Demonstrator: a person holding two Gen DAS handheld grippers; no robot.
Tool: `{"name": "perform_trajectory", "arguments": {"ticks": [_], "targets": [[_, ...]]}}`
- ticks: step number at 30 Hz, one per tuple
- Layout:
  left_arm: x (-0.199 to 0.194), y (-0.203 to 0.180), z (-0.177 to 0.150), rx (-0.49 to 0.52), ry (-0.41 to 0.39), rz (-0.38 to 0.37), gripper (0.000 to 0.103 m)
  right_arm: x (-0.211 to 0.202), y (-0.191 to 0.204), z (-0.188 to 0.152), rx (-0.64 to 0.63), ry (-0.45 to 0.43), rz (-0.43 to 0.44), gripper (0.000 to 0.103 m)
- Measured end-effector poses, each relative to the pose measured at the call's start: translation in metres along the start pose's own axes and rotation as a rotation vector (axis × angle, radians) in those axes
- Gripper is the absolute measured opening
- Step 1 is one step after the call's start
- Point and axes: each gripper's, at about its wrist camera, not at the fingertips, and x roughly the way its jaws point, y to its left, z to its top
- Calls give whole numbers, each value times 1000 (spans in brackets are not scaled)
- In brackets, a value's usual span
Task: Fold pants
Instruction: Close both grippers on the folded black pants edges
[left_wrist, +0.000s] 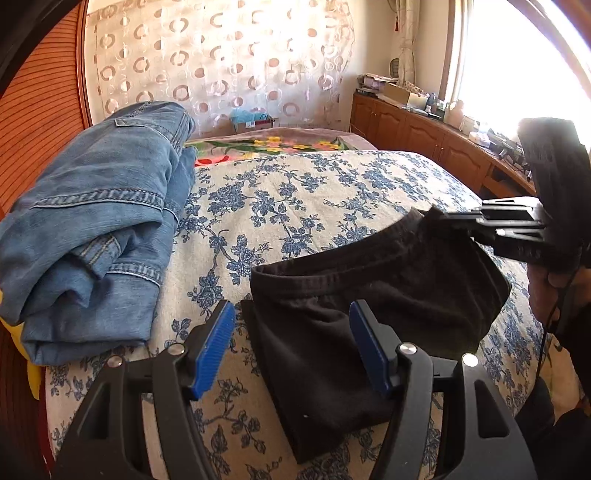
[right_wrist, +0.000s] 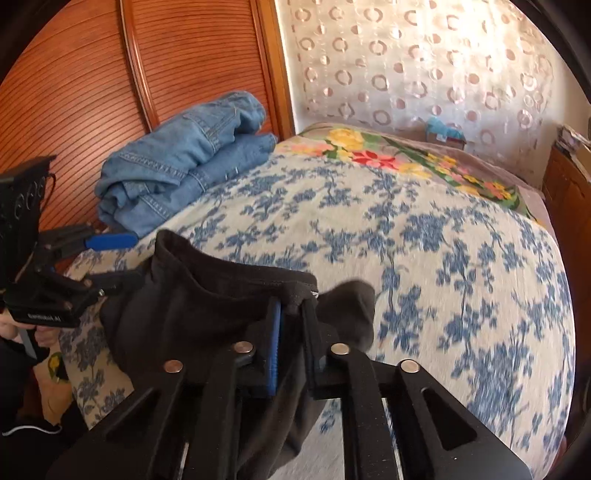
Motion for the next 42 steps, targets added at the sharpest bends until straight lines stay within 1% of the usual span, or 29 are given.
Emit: {"name": "perform_trajectory", "arguments": {"ticks": [2,4,8,9,10,12,15,17,19,25,29,38,40,41,42], "targets": [[2,1,1,-1,4,1,64,3,-3,5,-3,-10,-18,3],[5,3,2,-6,10,-1,64,7,-9,8,20,-11,-18,3],[11,5,3,-15,30,1,64,18,-16,8,45,20,-19,5],[13,6,3,-18,36,4,64,18,-17,7,52,20,-15,10],[14,7,2,-20,39,6,64,18,-17,7,58,20,-21,20],[15,9,1,-25,47,9,64,13,-18,5,69,9,-29,25],[19,10,0,-32,60,13,64,5,-20,4,78,-2,-46,45],[21,11,-1,-35,69,16,64,2,-21,2,82,-3,-39,48],[24,12,-2,-41,77,15,64,1,-21,0,87,2,-34,56],[32,15,-6,-67,103,8,64,5,-23,-9,94,33,-58,60],[32,16,-8,-68,101,6,65,10,-26,-11,108,46,-57,62],[34,15,-6,-63,99,27,68,21,-24,-14,130,79,-9,62],[36,13,-5,-55,101,39,72,23,-24,-14,135,83,-1,62],[37,13,-5,-55,104,51,76,24,-24,-15,136,82,1,62],[39,16,-4,-67,108,67,83,24,-24,-15,136,78,1,62]]}}
